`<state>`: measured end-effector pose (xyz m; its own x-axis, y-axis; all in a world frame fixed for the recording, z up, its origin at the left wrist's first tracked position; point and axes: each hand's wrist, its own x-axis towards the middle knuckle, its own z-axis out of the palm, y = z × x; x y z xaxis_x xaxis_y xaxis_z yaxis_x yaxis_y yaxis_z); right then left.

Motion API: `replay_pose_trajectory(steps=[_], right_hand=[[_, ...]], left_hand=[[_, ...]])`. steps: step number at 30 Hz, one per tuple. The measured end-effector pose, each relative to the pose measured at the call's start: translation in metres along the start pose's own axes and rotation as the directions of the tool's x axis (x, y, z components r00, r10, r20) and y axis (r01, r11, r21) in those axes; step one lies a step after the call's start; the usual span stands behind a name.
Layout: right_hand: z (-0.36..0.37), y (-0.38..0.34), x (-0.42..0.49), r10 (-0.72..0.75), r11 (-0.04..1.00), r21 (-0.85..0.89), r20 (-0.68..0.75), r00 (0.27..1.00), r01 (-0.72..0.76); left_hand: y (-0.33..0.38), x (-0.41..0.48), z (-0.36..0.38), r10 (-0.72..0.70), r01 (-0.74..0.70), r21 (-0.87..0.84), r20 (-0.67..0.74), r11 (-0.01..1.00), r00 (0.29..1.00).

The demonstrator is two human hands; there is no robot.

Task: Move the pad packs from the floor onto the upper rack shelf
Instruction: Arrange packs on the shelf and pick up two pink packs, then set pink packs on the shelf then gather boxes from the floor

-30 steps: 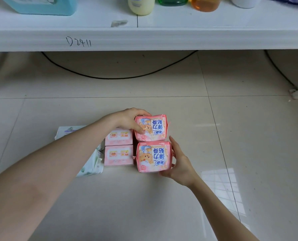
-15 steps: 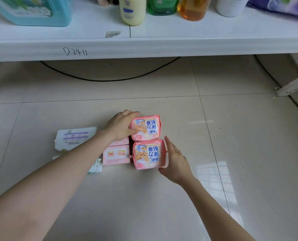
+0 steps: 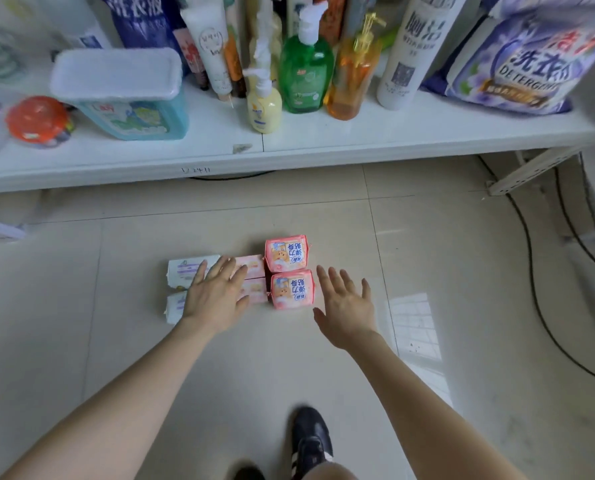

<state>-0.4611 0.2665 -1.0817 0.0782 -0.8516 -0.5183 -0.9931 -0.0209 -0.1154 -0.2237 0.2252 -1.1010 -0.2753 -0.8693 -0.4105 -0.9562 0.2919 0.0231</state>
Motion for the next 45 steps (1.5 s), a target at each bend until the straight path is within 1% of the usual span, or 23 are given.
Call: replay_pose_trajectory(steps=[3, 7, 12, 16, 20, 25, 28, 31, 35, 40, 45], right_hand=[[-0.057, -0.007, -0.03, -0.01, 0.999, -0.033, -0.024, 1.0, 0.009], [-0.138, -0.017, -0.075, -0.029, 0.997, -0.079, -0.05, 0.998, 0.025], [-0.239, -0.041, -0.135, -0.056, 0.99, -0.132, -0.111, 0.992, 0.041], [-0.314, -0.067, -0.188, -0.051, 0.992, -0.125, -0.192, 0.98, 0.027], [-0.378, -0.095, -0.243, -0.059, 0.991, -0.136, -0.317, 0.947, 0.016], [-0.454, -0.129, -0.302, -0.071, 0.991, -0.13, -0.466, 0.882, 0.01], [-0.499, -0.151, -0.331, -0.093, 0.991, -0.129, -0.548, 0.831, 0.026], [-0.54, -0.172, -0.354, -0.13, 0.987, -0.159, -0.63, 0.766, 0.036], [-0.594, -0.195, -0.382, -0.163, 0.98, -0.196, -0.697, 0.698, 0.033], [-0.651, -0.22, -0.411, -0.207, 0.974, -0.221, -0.783, 0.586, 0.048], [-0.701, -0.245, -0.432, -0.237, 0.97, -0.23, -0.838, 0.491, 0.076]], left_hand=[[0.007, -0.034, -0.056, -0.012, 0.012, -0.018, 0.004, 1.0, 1.0], [0.014, -0.078, -0.138, -0.046, 0.046, 0.008, 0.015, 0.999, 0.999], [0.015, -0.135, -0.246, -0.066, 0.066, 0.005, -0.007, 0.998, 0.998], [0.01, -0.182, -0.327, -0.064, 0.065, 0.002, -0.078, 0.998, 0.995], [0.001, -0.234, -0.407, -0.056, 0.059, 0.012, -0.147, 0.998, 0.987], [-0.015, -0.289, -0.494, -0.072, 0.083, 0.026, -0.286, 0.996, 0.956], [-0.025, -0.316, -0.544, -0.076, 0.101, 0.046, -0.381, 0.994, 0.921], [-0.035, -0.34, -0.589, -0.071, 0.108, 0.048, -0.484, 0.993, 0.872], [-0.046, -0.369, -0.644, -0.074, 0.134, 0.057, -0.592, 0.989, 0.803], [-0.059, -0.403, -0.705, -0.056, 0.146, 0.071, -0.691, 0.987, 0.72], [-0.081, -0.428, -0.763, -0.05, 0.176, 0.078, -0.778, 0.981, 0.626]])
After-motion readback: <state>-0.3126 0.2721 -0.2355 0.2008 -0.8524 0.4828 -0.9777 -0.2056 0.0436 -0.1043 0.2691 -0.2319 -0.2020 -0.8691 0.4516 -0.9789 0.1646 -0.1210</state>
